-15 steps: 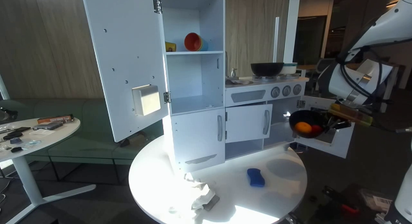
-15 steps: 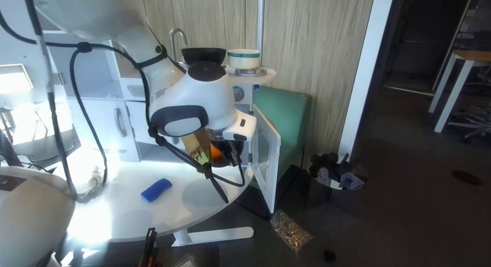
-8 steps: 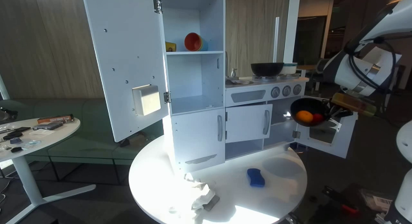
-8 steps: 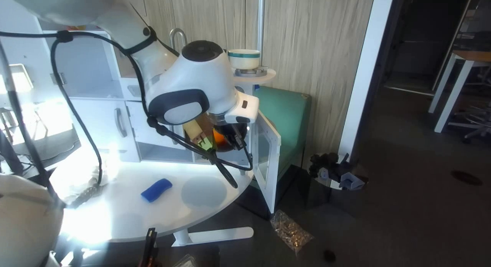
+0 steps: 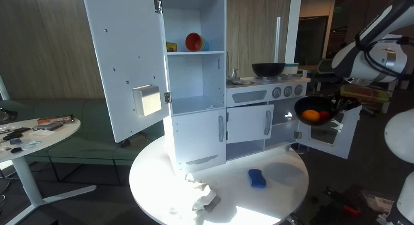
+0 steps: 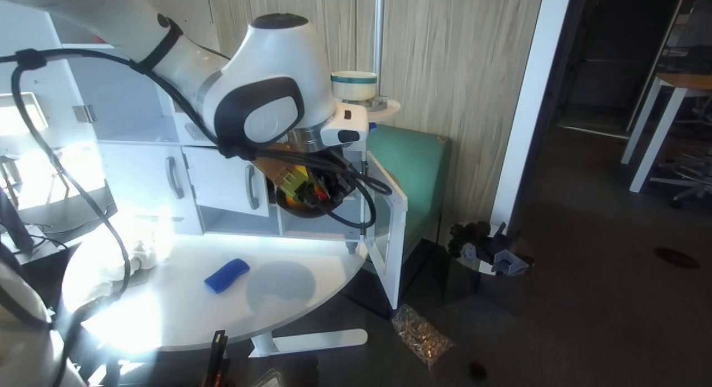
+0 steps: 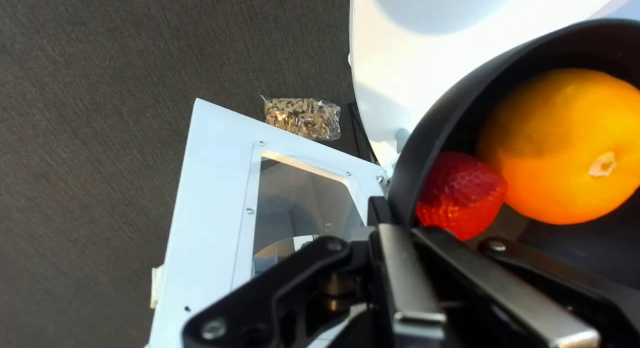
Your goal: Open the bottom right cabinet door, remove the black bowl from the cabinet, put it on the sink and then close the bottom right cabinet door
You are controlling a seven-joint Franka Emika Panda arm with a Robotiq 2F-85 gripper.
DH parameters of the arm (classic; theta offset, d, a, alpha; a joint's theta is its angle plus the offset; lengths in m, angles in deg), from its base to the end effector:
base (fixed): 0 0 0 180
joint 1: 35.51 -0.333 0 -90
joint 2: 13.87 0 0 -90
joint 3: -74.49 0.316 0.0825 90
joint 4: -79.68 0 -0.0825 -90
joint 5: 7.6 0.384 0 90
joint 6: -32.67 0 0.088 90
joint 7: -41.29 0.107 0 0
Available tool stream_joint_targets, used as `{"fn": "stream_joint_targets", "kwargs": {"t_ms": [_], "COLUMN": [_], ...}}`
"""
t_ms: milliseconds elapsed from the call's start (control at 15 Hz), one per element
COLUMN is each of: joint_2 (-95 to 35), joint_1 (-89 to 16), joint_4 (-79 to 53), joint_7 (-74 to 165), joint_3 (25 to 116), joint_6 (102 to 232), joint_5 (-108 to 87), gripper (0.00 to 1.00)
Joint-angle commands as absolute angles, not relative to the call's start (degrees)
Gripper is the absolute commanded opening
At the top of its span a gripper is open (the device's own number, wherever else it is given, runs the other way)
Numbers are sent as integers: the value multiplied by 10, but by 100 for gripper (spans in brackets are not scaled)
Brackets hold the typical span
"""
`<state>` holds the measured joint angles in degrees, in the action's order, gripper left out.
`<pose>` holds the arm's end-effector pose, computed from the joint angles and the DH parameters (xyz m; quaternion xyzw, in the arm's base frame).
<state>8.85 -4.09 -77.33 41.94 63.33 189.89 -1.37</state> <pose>0.3003 -0.2784 0.3796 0.8924 -0.4021 0.2046 0.0051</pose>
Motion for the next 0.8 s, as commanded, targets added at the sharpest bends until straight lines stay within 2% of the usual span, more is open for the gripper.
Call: {"fn": "stream_joint_targets", "kwargs": {"t_ms": [0, 467, 733], "joint_2": [214, 430, 549], "joint_1": [-67, -121, -155], "joint_4": [-785, -785, -780], "joint_7": [414, 441, 521], "joint_3": [622, 654, 710], "joint_6": [1813, 1650, 1576], "joint_5": [-61, -71, -48], "gripper": [1, 1, 1]}}
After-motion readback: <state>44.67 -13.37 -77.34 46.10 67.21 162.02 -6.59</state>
